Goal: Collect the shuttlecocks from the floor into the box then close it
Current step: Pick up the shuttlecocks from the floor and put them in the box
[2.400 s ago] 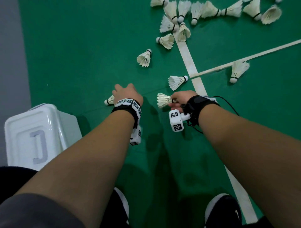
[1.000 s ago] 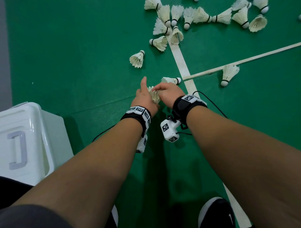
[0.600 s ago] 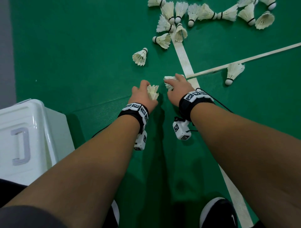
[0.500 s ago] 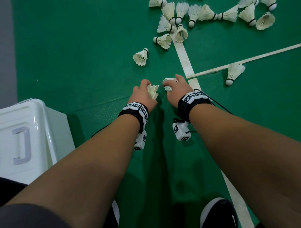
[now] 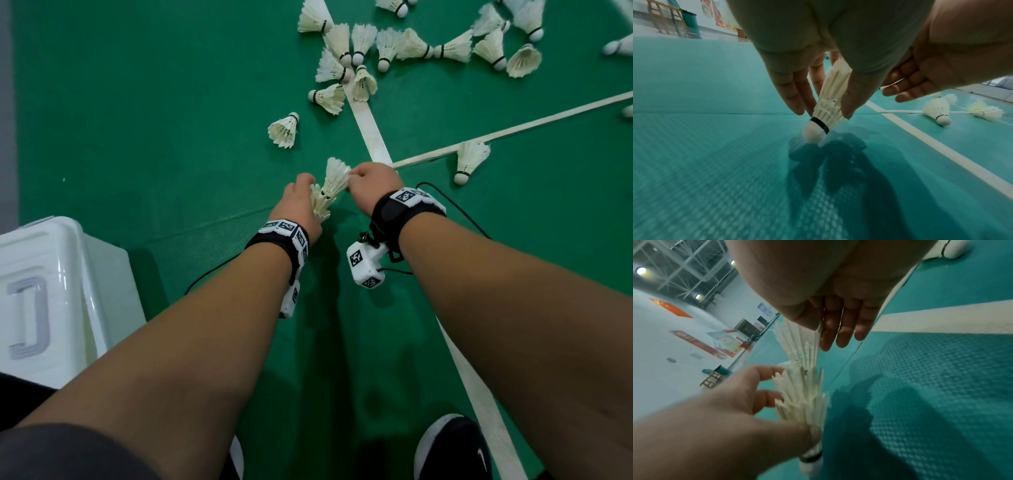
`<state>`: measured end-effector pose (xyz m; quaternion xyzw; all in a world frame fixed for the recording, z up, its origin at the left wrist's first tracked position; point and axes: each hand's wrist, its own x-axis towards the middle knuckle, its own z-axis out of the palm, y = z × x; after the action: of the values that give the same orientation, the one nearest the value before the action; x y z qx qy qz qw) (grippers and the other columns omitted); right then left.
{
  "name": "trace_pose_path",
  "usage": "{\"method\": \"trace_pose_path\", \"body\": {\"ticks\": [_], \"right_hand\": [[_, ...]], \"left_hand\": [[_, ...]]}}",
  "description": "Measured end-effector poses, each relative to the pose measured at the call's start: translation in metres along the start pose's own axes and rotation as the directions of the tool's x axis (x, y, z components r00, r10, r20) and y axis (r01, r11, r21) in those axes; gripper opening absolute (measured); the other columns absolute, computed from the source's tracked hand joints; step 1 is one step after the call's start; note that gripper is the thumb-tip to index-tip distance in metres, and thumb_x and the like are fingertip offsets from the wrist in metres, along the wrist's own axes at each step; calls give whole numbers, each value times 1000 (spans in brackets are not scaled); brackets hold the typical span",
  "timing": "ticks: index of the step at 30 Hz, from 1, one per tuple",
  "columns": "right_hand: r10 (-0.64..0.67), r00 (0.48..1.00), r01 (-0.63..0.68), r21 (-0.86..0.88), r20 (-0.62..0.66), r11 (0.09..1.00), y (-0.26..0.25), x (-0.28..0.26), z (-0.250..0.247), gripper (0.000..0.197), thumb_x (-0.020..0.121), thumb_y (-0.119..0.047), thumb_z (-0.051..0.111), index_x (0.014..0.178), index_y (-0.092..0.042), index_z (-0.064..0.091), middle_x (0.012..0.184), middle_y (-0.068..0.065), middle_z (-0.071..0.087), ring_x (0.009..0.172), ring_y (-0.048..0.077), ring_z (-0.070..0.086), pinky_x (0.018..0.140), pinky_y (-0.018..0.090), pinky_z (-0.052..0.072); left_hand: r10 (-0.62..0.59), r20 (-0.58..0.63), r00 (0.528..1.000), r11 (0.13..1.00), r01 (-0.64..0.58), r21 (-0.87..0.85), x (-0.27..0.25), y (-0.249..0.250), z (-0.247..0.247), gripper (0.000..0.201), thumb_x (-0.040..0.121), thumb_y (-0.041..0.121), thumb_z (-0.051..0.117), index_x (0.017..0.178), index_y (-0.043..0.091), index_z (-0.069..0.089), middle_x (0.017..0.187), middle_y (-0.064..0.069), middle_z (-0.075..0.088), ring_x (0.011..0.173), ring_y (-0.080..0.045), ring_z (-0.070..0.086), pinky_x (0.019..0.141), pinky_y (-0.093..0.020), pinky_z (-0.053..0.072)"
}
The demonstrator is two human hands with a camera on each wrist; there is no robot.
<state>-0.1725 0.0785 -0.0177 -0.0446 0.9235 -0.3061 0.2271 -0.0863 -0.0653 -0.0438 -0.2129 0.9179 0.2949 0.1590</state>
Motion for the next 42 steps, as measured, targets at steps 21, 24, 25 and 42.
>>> {"method": "trace_pose_path", "body": {"ticks": [21, 24, 25, 42], "right_hand": [[369, 906, -366, 57, -207, 929, 105, -1, -73, 41, 99, -23, 46, 133, -37, 64, 148, 13, 35, 72, 25, 61, 80, 34, 52], [383, 913, -379, 56, -138, 924, 123, 6, -83, 57, 98, -25, 45, 150, -48, 50, 155, 13, 30, 74, 26, 66, 75, 34, 55], [384, 915, -380, 56, -124, 923, 127, 10, -84, 60, 97, -25, 45, 151, -50, 48, 158, 13, 29, 74, 26, 67, 74, 33, 56], [193, 969, -190, 34, -155, 981, 93, 19, -50, 13, 101, -35, 67, 104, -24, 74, 96, -6, 71, 85, 17, 63, 84, 28, 51]], "left_hand": [[235, 102, 967, 962, -246, 121, 6, 77, 38, 96, 89, 4, 65, 156, 48, 13, 120, -5, 41, 71, -20, 58, 57, -36, 53], [263, 117, 958, 952, -277, 128, 7, 84, 42, 99, 90, 6, 66, 159, 49, 8, 121, -4, 40, 71, -19, 59, 53, -33, 52], [267, 116, 957, 952, -280, 120, 8, 85, 43, 98, 91, 7, 66, 159, 49, 8, 122, -4, 41, 71, -19, 59, 53, -32, 51], [115, 99, 988, 989, -123, 82, 11, 66, 36, 97, 84, 16, 73, 160, 29, 15, 156, -6, 39, 106, -32, 66, 86, -44, 59]]}}
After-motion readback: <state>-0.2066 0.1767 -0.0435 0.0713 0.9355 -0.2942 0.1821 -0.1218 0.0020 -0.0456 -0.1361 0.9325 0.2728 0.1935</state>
